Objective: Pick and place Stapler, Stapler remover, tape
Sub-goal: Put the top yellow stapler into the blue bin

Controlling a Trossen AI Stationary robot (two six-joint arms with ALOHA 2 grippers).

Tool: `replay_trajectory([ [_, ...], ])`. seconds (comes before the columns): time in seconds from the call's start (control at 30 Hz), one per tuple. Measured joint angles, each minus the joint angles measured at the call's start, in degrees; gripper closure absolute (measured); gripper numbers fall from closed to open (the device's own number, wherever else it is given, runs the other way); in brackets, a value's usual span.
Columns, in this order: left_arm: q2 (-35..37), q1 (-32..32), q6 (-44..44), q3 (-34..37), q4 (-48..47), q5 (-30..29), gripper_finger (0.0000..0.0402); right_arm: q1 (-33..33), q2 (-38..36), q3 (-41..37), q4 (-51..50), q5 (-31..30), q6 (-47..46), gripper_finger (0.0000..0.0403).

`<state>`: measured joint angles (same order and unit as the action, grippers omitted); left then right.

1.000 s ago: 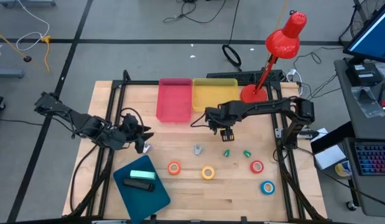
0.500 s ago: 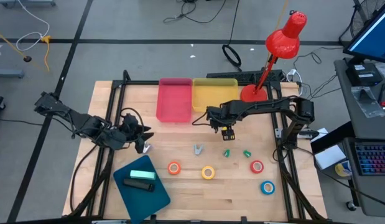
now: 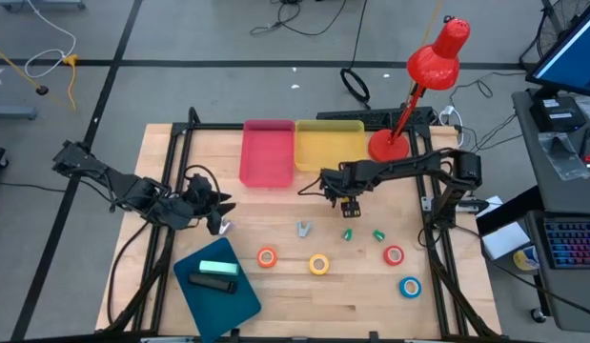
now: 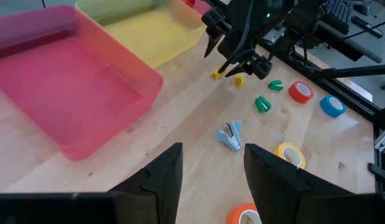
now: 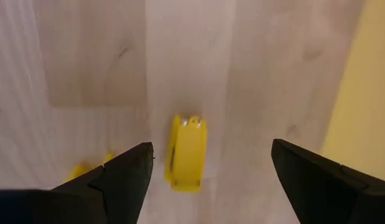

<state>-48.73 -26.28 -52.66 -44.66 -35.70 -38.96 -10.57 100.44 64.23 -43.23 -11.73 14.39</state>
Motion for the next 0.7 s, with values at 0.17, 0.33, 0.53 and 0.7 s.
replay_trajectory([
  [0.17, 0.00, 0.00, 0.00, 0.00, 0.00, 0.00, 0.0231, 0.00, -0.17, -3.57, 2.21, -0.02, -1.02, 0.0089],
  [0.33, 0.00, 0.00, -0.02, 0.00, 0.00, 0.00, 0.0231, 0.00, -0.37, -5.24, 5.09, -0.17, -3.06, 0.0096],
  [0.53, 0.00, 0.00, -0.02, 0.00, 2.47, -0.02, 0.0231, 0.02, -0.26, -5.25, 6.47, 0.02, -3.19, 0.0135],
  [0.7, 0.00, 0.00, -0.02, 0.00, 5.66, 0.00, 0.0231, 0.02, -0.17, -5.31, 7.67, 0.04, -3.23, 0.0177],
])
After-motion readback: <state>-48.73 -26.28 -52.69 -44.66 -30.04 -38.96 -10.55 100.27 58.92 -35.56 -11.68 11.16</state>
